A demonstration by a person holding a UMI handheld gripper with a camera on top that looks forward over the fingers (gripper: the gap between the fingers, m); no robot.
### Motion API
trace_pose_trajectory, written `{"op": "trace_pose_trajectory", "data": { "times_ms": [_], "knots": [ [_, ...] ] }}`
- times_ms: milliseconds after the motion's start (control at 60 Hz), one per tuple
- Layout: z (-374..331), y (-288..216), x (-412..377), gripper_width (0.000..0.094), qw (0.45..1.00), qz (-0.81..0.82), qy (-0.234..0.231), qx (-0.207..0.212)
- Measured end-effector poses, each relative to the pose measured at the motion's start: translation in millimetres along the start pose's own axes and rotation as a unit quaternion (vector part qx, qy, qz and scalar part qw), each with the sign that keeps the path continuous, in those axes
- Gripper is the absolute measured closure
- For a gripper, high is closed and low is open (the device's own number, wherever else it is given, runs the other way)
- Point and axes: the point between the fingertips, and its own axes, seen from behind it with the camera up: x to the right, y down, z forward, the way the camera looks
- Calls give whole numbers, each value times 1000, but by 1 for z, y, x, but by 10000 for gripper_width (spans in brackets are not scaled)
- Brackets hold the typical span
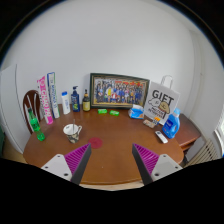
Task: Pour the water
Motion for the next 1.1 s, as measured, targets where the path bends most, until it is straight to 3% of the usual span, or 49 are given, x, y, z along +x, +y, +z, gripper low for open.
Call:
{"op": "trace_pose_trajectory", "data": {
  "times_ms": [350,633,850,1100],
  "knots": [
    [-5,17,-100,80,1000,-2,-17,-4],
    [8,31,-298,84,994,18,-108,11],
    [76,18,-436,79,987,17,-151,59],
    [184,-4,-496,113,986,32,-119,111]
  ]
}}
